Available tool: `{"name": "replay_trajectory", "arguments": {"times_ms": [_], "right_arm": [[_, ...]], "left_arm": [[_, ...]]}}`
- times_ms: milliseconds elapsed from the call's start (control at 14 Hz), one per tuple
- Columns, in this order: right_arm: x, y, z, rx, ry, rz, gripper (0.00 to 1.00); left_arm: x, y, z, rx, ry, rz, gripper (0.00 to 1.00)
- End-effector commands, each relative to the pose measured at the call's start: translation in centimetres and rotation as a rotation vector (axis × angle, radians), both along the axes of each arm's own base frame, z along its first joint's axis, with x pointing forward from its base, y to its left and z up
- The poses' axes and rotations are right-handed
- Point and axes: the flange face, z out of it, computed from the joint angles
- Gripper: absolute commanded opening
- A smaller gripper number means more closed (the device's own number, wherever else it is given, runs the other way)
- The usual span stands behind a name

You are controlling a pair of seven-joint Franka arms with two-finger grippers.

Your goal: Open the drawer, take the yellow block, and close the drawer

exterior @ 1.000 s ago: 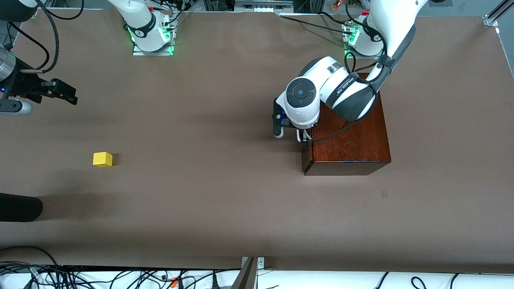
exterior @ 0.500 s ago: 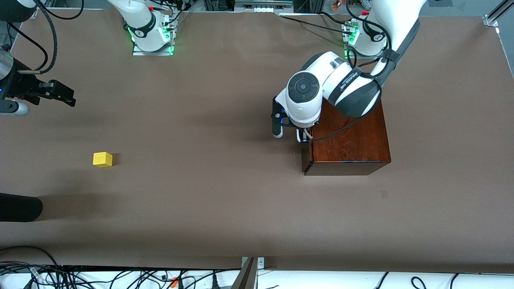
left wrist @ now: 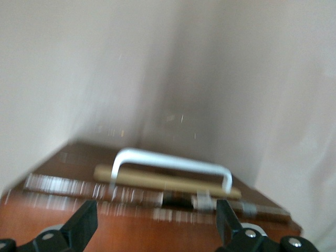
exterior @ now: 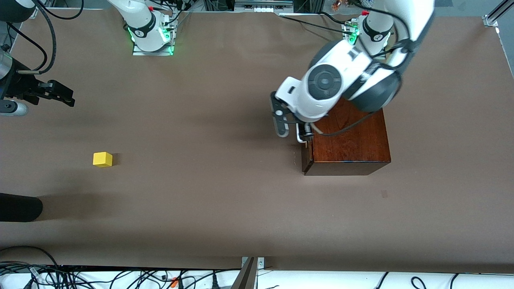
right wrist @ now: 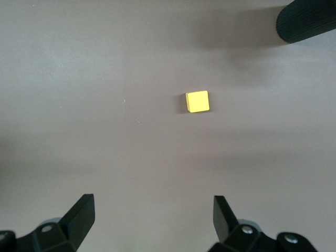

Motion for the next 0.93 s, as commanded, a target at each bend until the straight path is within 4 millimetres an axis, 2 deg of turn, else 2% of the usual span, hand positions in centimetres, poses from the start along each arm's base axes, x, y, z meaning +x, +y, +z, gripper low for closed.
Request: {"name": "replay_trajectory", "arguments": {"times_ms": [0, 286, 357, 429, 571, 714, 857], "right_arm": [[-0.9, 0.2, 0.4, 0.008, -0.003, -0.013, 1.00], [-1.0, -0.3, 0.8, 0.068, -0.012, -0.037, 1.00], [-1.1, -0.5, 0.8, 0.069, -0.009, -0.040, 1.00], [-1.2, -0.5, 0.8, 0.069, -0.007, -0.042, 1.00], [-1.3, -0.6, 1.1, 0.064, -0.013, -0.038, 1.00], [-1.4, -0.5, 1.0, 0.063, -0.001, -0.038, 1.00], [-1.4, -0.6, 1.0, 0.062, -0.001, -0.040, 1.00]], "left_arm": [[0.1, 5.1, 4.6, 0.049, 0.011, 0.179, 1.00], [0.3, 11.8, 9.1, 0.137, -0.024, 0.426, 1.00], [0.7, 14.0, 9.8, 0.142, -0.031, 0.475, 1.00], [1.1, 17.1, 11.1, 0.135, -0.042, 0.546, 1.00], [1.2, 21.8, 11.8, 0.118, -0.041, 0.660, 1.00], [0.5, 23.9, 12.2, 0.139, -0.057, 0.749, 1.00], [0.0, 26.1, 12.8, 0.152, -0.104, 0.933, 1.00]]}}
